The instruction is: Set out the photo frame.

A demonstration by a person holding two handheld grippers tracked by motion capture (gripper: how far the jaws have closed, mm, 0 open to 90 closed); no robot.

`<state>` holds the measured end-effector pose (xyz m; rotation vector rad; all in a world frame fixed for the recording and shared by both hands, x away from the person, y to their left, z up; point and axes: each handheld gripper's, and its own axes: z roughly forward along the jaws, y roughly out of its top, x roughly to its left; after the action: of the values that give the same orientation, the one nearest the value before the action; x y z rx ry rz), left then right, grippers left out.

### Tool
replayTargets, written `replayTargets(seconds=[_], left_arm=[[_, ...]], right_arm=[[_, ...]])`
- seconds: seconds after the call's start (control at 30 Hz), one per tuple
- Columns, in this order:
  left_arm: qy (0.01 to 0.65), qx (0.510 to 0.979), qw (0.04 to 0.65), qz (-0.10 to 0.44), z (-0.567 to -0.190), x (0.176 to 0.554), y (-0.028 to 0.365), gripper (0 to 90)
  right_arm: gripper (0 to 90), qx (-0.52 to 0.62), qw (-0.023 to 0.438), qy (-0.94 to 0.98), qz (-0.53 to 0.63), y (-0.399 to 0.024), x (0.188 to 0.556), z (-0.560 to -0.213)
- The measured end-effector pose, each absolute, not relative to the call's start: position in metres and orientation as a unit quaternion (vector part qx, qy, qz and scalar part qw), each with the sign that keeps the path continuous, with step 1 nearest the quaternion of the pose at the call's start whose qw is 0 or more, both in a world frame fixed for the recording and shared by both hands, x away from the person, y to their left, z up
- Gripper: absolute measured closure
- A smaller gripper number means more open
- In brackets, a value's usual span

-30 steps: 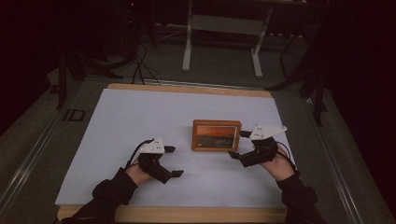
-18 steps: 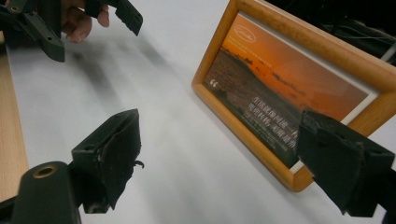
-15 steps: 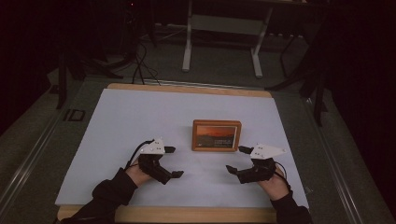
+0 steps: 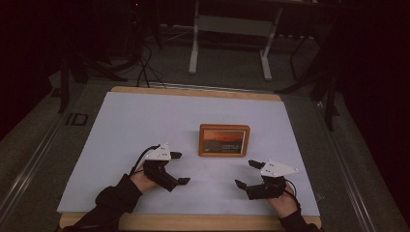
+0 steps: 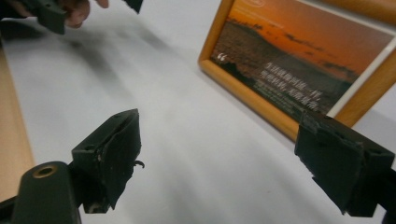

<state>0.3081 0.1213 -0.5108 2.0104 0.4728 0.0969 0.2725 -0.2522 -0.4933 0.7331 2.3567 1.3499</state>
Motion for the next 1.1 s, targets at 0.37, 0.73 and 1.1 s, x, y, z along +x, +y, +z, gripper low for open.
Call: replayTargets(seconds=[0.37, 0.73, 1.1], left_arm=[[0.196, 0.836, 0.511, 0.042, -0.510, 0.307, 0.122, 1.5], [0.193, 0.840, 0.506, 0.042, -0.513, 0.307, 0.120, 1.5], [0.188, 0.842, 0.505, 0.040, -0.514, 0.305, 0.118, 1.5]], right_arm=[[14.2, 0.256, 0.180, 0.824, 0.473, -0.253, 0.261, -0.504], [14.3, 0.272, 0.178, 0.821, 0.470, -0.257, 0.255, -0.512], [14.3, 0.289, 0.176, 0.815, 0.471, -0.262, 0.259, -0.515]])
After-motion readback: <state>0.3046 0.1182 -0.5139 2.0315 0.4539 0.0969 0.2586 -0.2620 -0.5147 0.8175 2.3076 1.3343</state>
